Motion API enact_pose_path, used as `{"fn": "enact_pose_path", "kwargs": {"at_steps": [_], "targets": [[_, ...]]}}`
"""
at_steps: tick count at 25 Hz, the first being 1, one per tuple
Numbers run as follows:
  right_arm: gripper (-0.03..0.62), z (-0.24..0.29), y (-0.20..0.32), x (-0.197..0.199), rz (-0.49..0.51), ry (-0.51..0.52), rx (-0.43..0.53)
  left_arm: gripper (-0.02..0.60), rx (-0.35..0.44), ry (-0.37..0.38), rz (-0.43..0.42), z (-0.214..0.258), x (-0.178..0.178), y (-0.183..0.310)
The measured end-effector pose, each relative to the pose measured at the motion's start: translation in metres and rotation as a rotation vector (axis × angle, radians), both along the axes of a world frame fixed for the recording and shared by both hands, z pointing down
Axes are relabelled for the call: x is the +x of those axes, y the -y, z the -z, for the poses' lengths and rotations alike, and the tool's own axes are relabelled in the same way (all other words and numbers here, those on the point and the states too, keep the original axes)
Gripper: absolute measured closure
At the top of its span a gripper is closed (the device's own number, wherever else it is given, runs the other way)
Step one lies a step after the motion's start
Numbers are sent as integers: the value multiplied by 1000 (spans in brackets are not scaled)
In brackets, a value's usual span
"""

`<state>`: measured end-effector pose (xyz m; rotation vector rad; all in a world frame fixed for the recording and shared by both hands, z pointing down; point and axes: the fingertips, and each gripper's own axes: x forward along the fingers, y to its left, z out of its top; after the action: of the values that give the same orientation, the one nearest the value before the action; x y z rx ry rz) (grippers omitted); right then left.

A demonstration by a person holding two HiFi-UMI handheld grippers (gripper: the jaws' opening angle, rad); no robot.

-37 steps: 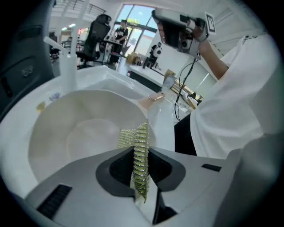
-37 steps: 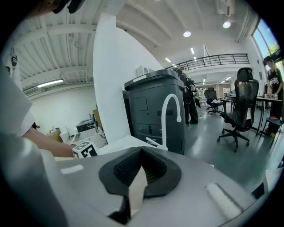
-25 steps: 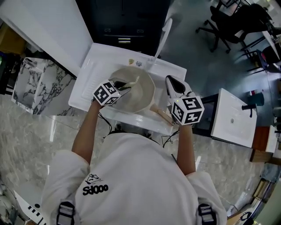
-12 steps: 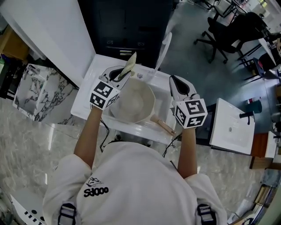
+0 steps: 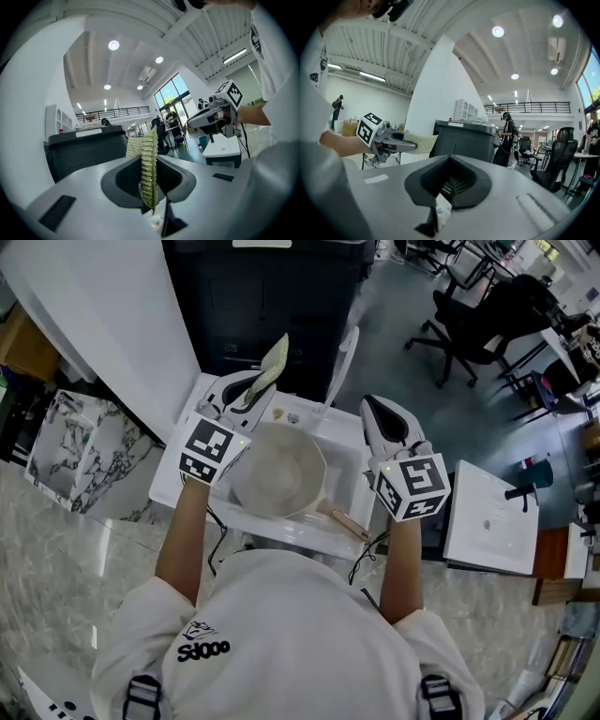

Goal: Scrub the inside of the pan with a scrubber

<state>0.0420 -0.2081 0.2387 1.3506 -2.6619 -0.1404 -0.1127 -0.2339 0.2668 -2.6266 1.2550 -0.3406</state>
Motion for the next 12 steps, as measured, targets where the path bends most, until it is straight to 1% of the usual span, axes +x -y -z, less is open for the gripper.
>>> {"fn": "enact_pose_path", "kwargs": {"at_steps": [6,12], "targets": [[585,30,1,2,-15,-12,66,512,68,7,2,33,-2,-4],[585,37,-3,3,-24,-20,81,512,89,1,-7,46,0,-9]]}}
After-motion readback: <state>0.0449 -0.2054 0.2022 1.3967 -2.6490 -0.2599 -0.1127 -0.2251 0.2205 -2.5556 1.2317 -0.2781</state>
